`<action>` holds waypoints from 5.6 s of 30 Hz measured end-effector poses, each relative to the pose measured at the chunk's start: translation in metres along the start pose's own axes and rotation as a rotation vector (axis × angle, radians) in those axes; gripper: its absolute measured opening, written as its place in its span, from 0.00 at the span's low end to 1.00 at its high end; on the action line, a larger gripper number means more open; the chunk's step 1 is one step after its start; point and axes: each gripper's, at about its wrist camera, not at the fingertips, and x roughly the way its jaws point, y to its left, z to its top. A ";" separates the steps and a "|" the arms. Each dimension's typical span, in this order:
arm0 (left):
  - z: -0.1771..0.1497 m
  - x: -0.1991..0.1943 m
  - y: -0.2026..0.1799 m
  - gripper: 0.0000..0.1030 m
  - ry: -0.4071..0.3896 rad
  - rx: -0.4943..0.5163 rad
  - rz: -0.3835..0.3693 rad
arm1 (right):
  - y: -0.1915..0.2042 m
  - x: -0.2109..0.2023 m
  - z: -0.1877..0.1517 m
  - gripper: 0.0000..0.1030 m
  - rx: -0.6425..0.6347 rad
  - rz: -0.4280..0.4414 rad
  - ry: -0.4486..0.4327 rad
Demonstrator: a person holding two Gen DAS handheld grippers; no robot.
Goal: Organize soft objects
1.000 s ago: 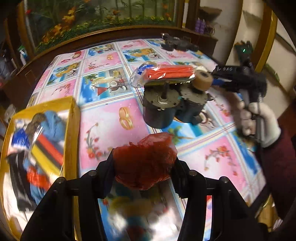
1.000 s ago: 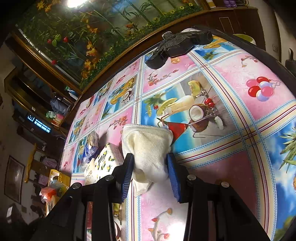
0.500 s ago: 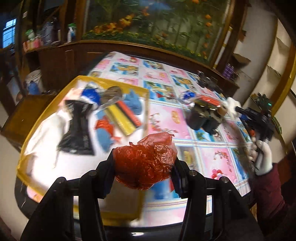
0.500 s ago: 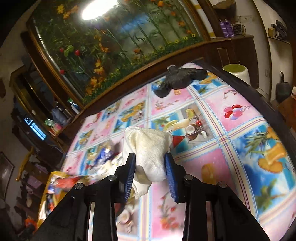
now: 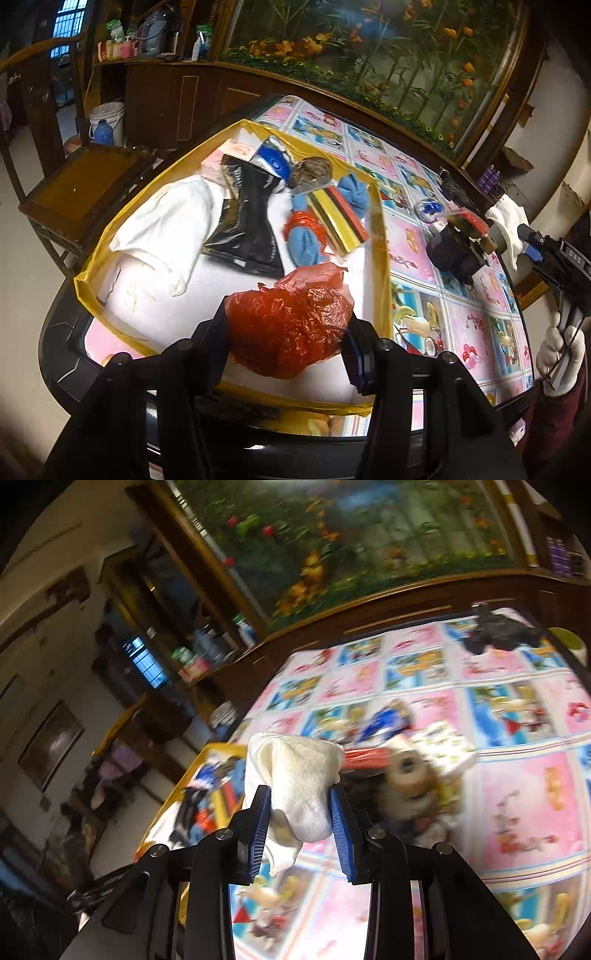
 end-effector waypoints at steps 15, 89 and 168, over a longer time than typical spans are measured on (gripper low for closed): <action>0.040 0.054 0.038 0.51 0.068 -0.038 0.129 | 0.134 0.142 -0.003 0.31 -0.234 0.100 0.276; -0.085 0.067 -0.188 0.67 0.205 0.420 0.073 | -0.079 -0.067 -0.020 0.83 0.199 -0.130 -0.014; 0.105 0.164 -0.191 0.43 0.294 0.346 -0.247 | -0.143 0.114 0.071 0.79 0.158 -0.137 0.124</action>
